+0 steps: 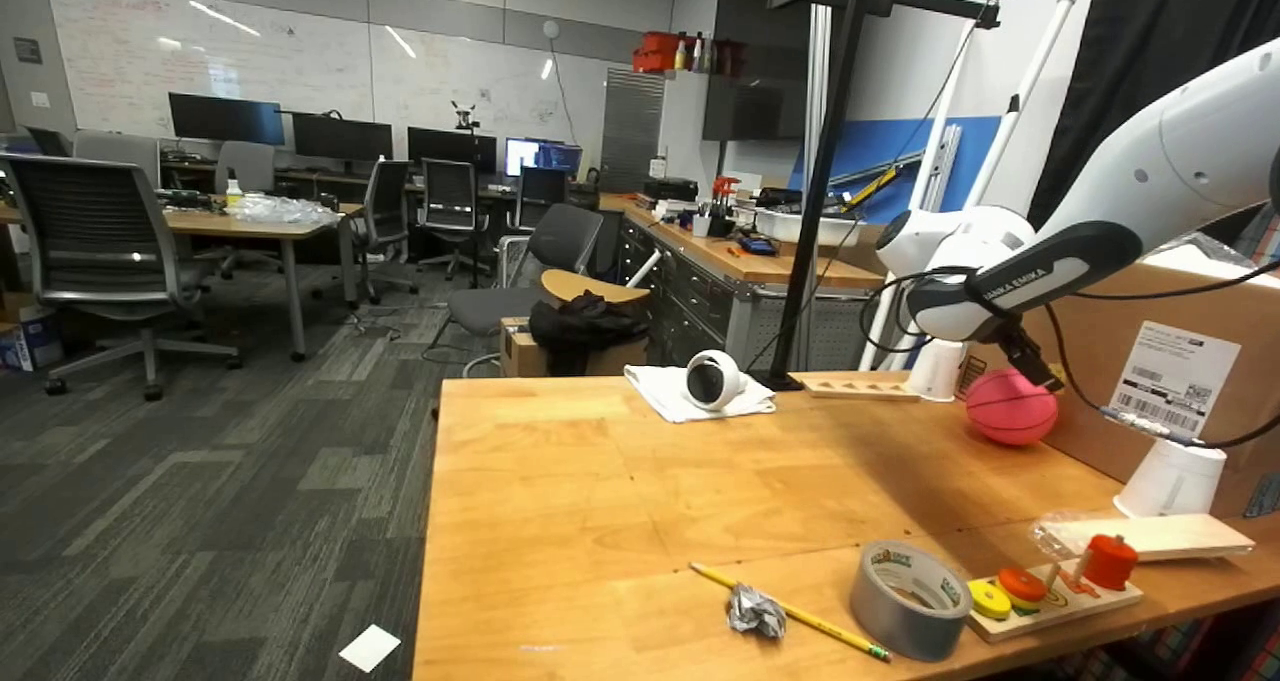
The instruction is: Push the ball to the right
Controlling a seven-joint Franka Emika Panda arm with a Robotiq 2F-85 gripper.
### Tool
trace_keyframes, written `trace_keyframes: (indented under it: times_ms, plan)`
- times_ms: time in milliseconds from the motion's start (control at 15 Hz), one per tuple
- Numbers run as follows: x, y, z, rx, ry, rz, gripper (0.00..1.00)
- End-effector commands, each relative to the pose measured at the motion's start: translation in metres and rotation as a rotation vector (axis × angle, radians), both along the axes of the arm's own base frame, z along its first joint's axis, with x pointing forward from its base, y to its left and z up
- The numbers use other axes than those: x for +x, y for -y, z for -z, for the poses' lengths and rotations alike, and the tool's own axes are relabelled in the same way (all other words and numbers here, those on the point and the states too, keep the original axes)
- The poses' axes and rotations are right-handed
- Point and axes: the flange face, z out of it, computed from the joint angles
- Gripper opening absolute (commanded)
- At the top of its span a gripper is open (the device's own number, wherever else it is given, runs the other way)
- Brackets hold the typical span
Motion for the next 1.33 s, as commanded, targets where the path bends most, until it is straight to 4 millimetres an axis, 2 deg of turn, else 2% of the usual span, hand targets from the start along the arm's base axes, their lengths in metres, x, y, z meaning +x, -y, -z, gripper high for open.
trace_keyframes:
  times_ms: [0, 267, 467, 533, 733, 1267]
  plan:
    - [0.009, 0.010, -0.026, -0.131, 0.116, 0.080, 1.00]
    - [0.011, -0.001, -0.030, -0.191, 0.160, 0.103, 1.00]
    - [0.013, -0.023, -0.023, -0.137, 0.155, 0.096, 1.00]
    - [0.007, -0.011, -0.020, -0.137, 0.147, 0.091, 1.00]
    - [0.010, -0.024, -0.017, -0.127, 0.147, 0.080, 1.00]
    - [0.009, -0.023, -0.017, -0.128, 0.147, 0.082, 1.00]
